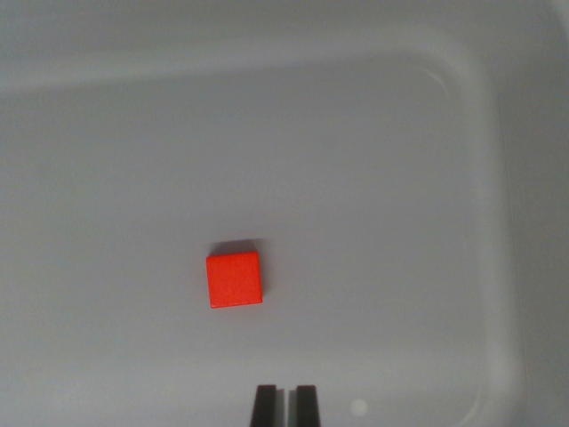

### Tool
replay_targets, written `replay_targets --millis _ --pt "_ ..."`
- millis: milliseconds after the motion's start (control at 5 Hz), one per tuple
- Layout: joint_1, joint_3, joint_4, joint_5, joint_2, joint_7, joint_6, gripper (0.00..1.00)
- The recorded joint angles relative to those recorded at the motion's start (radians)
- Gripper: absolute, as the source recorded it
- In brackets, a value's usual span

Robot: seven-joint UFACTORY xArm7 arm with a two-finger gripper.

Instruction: Reach red block

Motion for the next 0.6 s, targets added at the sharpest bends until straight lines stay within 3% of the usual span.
replay_targets --millis 600 --pt "0.0007 0.0 -0.013 0.0005 0.006 0.0 -0.018 0.0"
